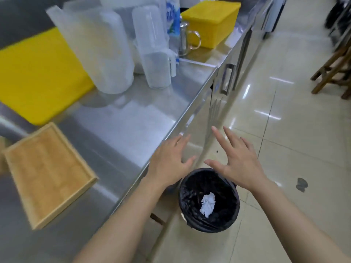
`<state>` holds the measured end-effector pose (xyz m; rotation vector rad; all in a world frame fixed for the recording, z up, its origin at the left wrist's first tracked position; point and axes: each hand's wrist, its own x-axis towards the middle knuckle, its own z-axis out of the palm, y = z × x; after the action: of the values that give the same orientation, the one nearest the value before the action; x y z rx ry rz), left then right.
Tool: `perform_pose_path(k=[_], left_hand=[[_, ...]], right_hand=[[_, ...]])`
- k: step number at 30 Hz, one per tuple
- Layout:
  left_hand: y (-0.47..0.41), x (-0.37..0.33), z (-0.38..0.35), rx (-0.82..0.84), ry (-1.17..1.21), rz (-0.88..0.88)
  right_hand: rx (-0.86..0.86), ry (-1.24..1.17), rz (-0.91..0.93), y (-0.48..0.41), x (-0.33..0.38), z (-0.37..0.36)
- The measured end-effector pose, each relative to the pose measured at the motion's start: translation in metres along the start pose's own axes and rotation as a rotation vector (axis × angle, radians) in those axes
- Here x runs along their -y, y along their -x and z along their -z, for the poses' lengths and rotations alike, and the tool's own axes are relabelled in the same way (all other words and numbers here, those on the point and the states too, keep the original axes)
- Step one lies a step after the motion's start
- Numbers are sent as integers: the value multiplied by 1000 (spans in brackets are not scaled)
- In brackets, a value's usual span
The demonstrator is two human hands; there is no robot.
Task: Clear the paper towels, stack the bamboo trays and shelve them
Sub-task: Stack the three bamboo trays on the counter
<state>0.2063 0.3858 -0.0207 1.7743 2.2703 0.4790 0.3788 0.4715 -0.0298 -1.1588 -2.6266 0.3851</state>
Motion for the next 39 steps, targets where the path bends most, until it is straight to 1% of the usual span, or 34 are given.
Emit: perform_pose_path(k=[4, 7, 10, 17, 23, 28, 32, 36, 39], left_hand=[[31, 17, 51, -121, -41, 78], [59, 39, 82, -194, -50, 190], [90, 71, 108, -228, -39, 299], [177, 152, 166, -332, -67, 451], [255, 218, 206, -403, -46, 569], [317, 252, 222, -498, -76, 706], [367, 272, 220, -525, -37, 849], [414, 285, 207, -544, -17, 1057], [444, 284, 189, -532, -77, 1200]], right_hand=[[-17, -19, 149, -19, 52, 21], [-24, -26, 253, -30, 97, 27], [4, -35, 354, -38, 145, 28], [18, -19, 499, -47, 268, 7], [54, -39, 579, -38, 369, -24], [149, -70, 709, -19, 443, -49], [265, -122, 783, 1, 493, -74], [390, -109, 881, 18, 529, -103], [442, -97, 885, 31, 544, -123]])
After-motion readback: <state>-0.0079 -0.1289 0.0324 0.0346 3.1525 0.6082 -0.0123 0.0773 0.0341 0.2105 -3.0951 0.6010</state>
